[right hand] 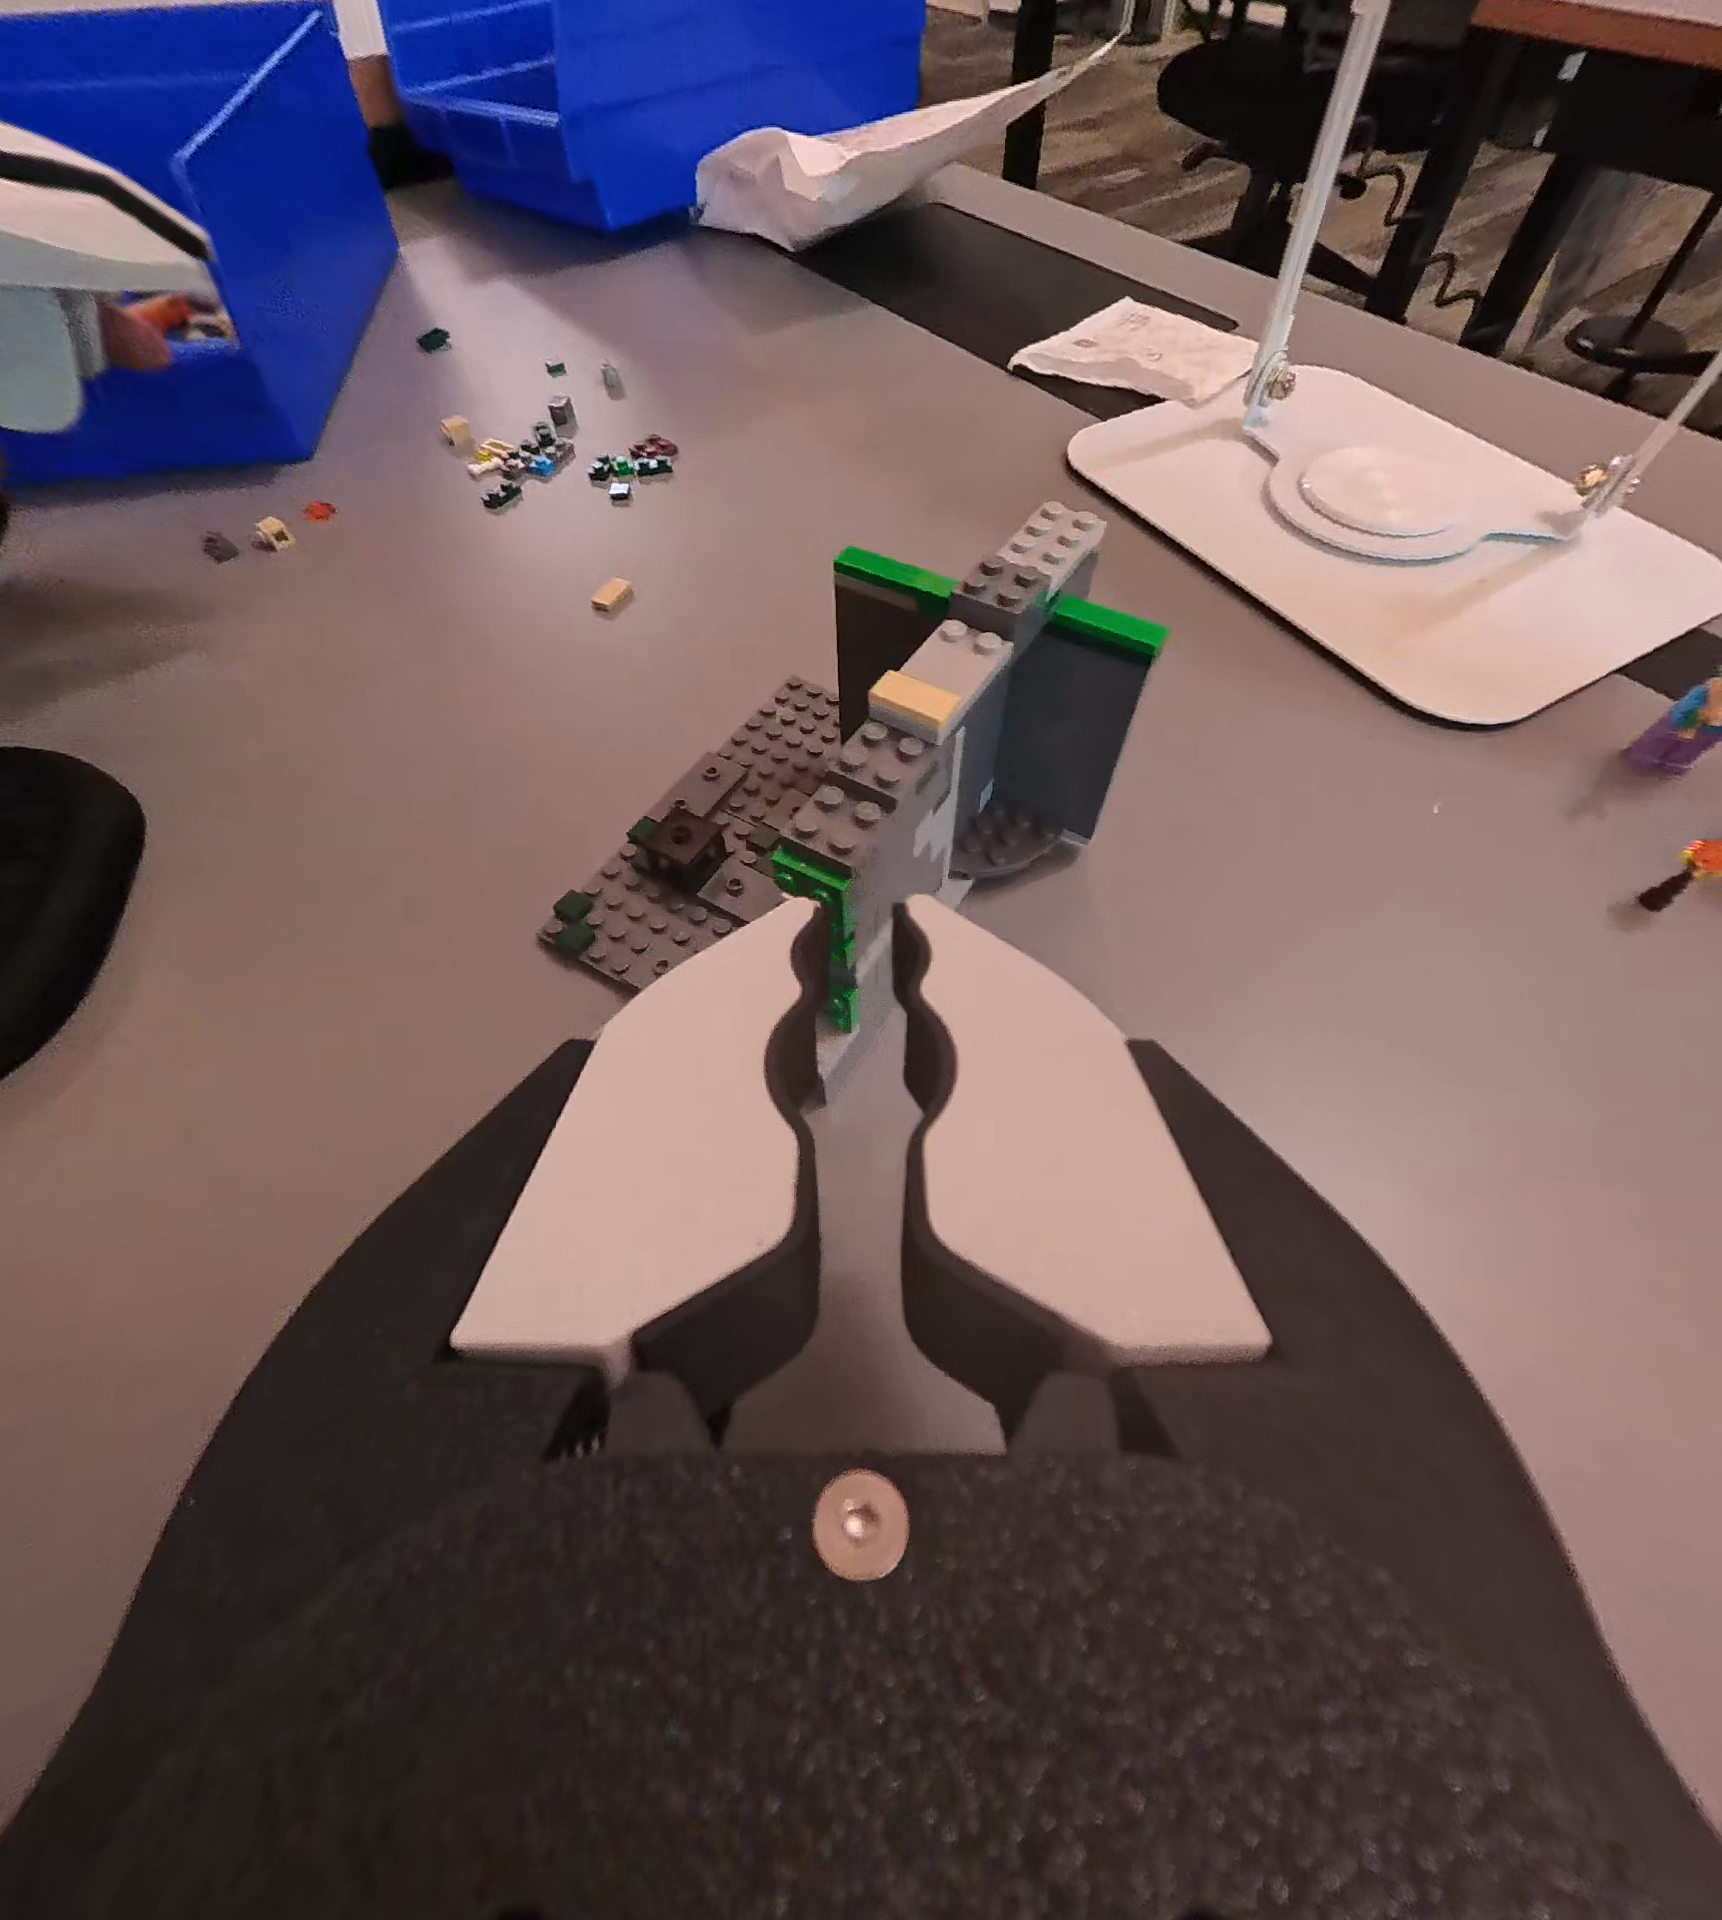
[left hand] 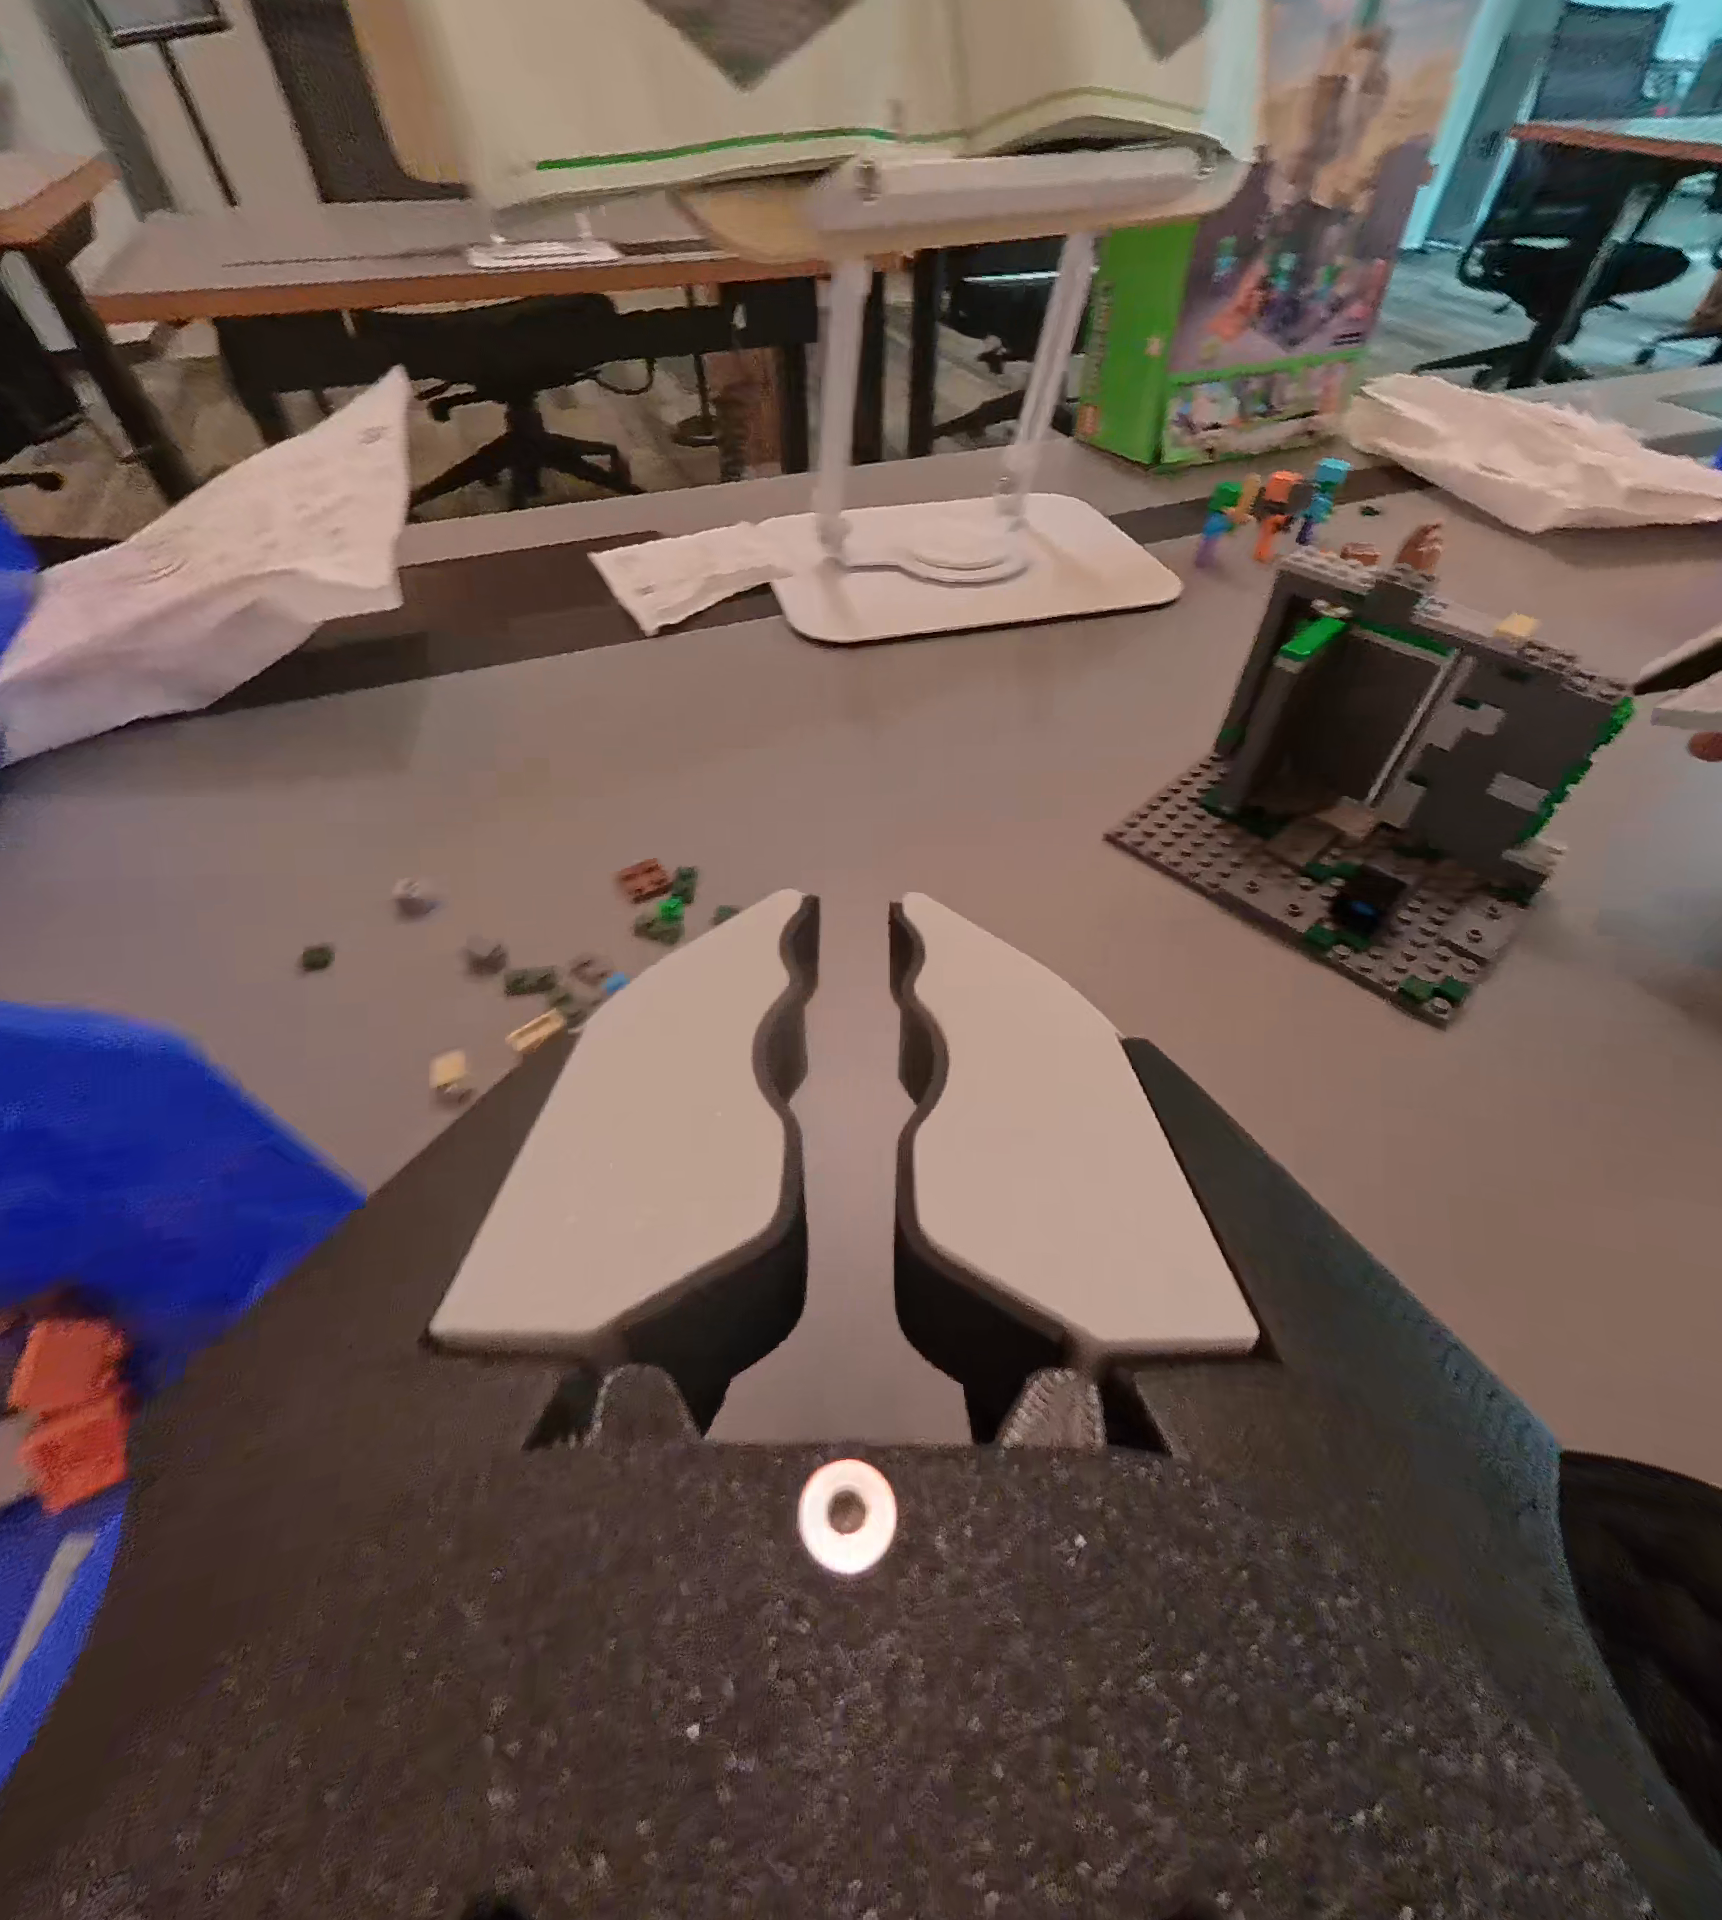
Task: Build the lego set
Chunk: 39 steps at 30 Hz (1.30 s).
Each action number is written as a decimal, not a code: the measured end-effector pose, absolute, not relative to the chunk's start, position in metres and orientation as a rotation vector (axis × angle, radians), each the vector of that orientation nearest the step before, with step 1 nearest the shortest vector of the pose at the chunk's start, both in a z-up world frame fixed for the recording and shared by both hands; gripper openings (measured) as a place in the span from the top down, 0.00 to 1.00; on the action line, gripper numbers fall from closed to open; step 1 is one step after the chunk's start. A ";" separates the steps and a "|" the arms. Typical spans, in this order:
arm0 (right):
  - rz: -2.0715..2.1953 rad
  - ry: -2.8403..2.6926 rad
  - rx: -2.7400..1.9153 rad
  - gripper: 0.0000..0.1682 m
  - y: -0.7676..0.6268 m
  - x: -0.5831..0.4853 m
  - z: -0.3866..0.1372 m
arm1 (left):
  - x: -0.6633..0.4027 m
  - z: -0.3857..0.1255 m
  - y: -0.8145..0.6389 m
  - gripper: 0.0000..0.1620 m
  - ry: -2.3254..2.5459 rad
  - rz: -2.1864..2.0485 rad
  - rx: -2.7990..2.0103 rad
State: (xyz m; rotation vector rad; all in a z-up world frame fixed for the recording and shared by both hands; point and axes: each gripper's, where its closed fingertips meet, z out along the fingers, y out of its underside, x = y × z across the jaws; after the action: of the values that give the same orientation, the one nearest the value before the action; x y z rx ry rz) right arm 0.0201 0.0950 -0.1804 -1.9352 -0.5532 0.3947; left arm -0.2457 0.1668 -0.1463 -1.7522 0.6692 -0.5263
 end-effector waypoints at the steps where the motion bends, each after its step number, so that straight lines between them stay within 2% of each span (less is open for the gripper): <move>1: 0.409 -0.540 -1.937 0.92 0.096 0.021 -0.181 | -0.253 -0.148 0.167 0.91 0.661 -0.519 -1.767; 6: 0.477 -0.520 -1.934 0.89 0.096 0.018 -0.183 | -0.246 -0.176 0.155 0.81 0.902 -0.606 -1.876; 9: 0.502 -0.527 -1.935 0.89 0.095 0.015 -0.185 | -0.229 -0.193 0.155 0.80 1.053 -0.656 -1.916; 18: 0.511 -0.528 -1.929 0.89 0.094 0.019 -0.184 | -0.171 -0.234 0.194 0.85 1.469 -0.495 -2.005; 28: 0.487 -0.509 -1.930 0.90 0.095 0.027 -0.181 | -0.167 -0.251 0.204 0.81 1.672 -0.469 -2.046; 34: 0.471 -0.530 -1.933 0.90 0.094 0.025 -0.183 | -0.164 -0.251 0.205 0.90 1.656 -0.540 -2.066; 39: 0.451 -0.540 -1.933 0.90 0.094 0.026 -0.183 | -0.161 -0.251 0.206 0.90 1.697 -0.484 -2.043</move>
State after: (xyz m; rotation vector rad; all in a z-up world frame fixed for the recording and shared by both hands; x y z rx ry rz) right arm 0.0257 0.0937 -0.1830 -1.9326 -0.5403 0.4508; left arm -0.1607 0.2057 -0.2512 -2.0433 1.6973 -0.4836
